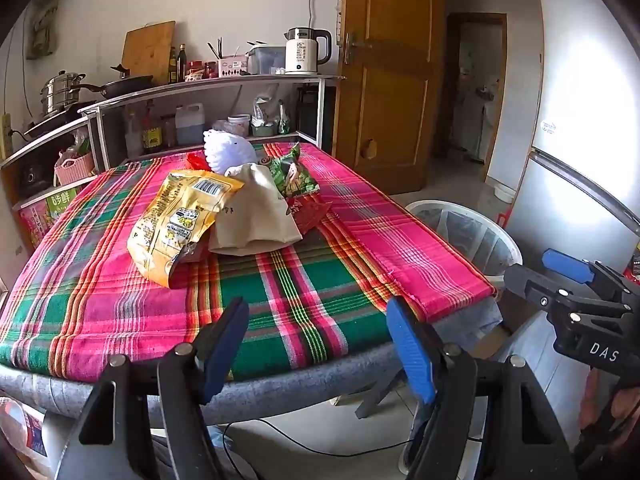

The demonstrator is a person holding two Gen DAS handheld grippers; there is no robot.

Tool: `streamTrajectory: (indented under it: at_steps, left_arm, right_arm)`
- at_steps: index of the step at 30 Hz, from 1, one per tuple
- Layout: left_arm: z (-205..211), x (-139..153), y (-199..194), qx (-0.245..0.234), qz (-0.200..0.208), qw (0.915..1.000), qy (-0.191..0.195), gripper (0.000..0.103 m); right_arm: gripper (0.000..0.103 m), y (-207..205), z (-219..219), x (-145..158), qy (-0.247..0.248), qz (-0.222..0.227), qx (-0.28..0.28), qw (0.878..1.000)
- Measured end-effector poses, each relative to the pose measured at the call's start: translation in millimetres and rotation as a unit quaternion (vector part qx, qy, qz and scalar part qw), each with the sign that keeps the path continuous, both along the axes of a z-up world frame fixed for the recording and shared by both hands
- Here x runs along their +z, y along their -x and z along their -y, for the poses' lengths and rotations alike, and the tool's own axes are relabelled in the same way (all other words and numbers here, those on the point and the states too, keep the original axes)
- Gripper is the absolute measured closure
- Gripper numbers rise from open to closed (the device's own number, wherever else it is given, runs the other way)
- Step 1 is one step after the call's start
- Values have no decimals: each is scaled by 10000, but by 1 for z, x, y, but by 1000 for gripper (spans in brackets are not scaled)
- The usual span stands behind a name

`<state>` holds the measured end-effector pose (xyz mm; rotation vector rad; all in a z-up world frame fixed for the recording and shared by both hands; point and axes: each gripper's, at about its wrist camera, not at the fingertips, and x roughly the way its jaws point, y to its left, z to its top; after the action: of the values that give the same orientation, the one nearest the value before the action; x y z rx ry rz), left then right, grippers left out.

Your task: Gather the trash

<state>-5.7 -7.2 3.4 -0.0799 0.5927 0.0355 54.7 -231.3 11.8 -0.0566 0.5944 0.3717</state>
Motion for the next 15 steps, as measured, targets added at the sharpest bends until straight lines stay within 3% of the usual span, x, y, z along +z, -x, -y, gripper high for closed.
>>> streamTrajectory:
  at_steps: [15]
  left_arm:
    - [0,-1,4,-20,47,10000,21,30]
  right_arm:
    - [20,5,2,1,-5,47,-17,10000]
